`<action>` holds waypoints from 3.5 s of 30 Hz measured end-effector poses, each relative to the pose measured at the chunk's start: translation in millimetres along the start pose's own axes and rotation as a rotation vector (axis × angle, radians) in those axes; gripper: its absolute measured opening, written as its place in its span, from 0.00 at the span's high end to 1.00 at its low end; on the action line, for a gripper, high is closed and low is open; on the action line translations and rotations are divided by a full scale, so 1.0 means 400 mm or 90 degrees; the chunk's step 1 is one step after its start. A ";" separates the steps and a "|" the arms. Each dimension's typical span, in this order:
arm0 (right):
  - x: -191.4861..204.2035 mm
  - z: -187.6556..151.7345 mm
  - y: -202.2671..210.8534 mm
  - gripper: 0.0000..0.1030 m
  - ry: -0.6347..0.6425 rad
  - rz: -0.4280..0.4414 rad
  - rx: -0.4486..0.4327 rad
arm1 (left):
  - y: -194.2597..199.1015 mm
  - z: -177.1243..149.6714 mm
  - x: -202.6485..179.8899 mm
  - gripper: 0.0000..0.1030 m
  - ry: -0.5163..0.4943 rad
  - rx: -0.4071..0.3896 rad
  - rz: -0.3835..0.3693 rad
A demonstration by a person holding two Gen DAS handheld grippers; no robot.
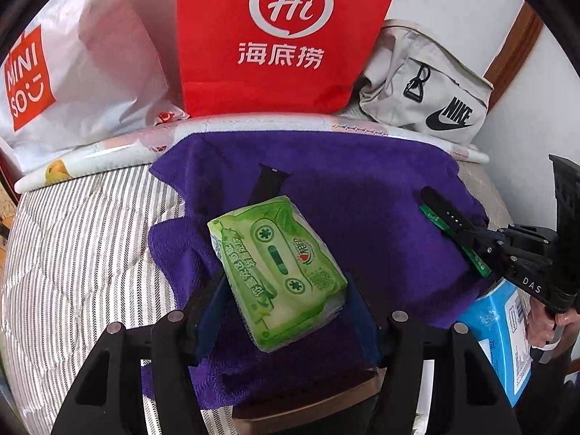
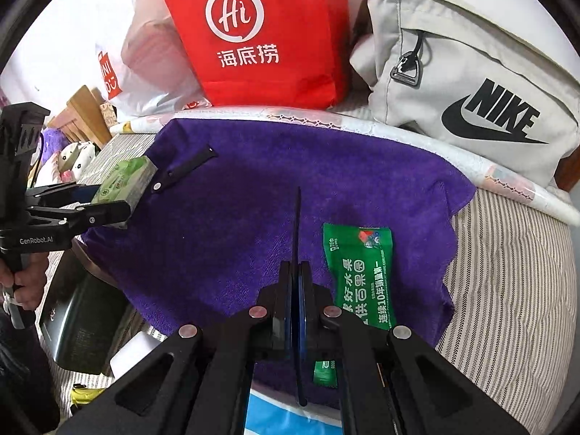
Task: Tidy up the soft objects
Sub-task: 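Lower the wet-wipes pack onto the towel and open the left tool while the right tool releases the strap, then withdraw the left tool from the towel while the right tool grasps the white sponge block, then grasp the white glove beside the yellow mesh bag with the left tool while the right tool lifts the sponge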
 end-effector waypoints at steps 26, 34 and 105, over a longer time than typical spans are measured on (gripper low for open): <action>0.095 -0.023 0.149 0.48 0.044 0.012 -0.069 | 0.112 -0.026 0.020 0.31 0.030 -0.014 0.017; 0.205 -0.105 0.223 0.33 0.127 0.072 -0.074 | 0.205 -0.081 0.031 0.31 0.042 -0.035 0.008; 0.239 -0.418 0.541 0.73 0.079 0.014 -0.107 | 0.384 -0.510 -0.222 0.31 -0.004 0.011 -0.099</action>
Point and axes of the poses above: each gripper's, at about its wrist camera, not at the fingertips, and y roughly against the way its jaws point, x to its left, z to its top, the point moved 1 cm from there along -y, roughly the way its jaws point, and after that the axes turned 13 degrees about -x, right-handed, at the moved point
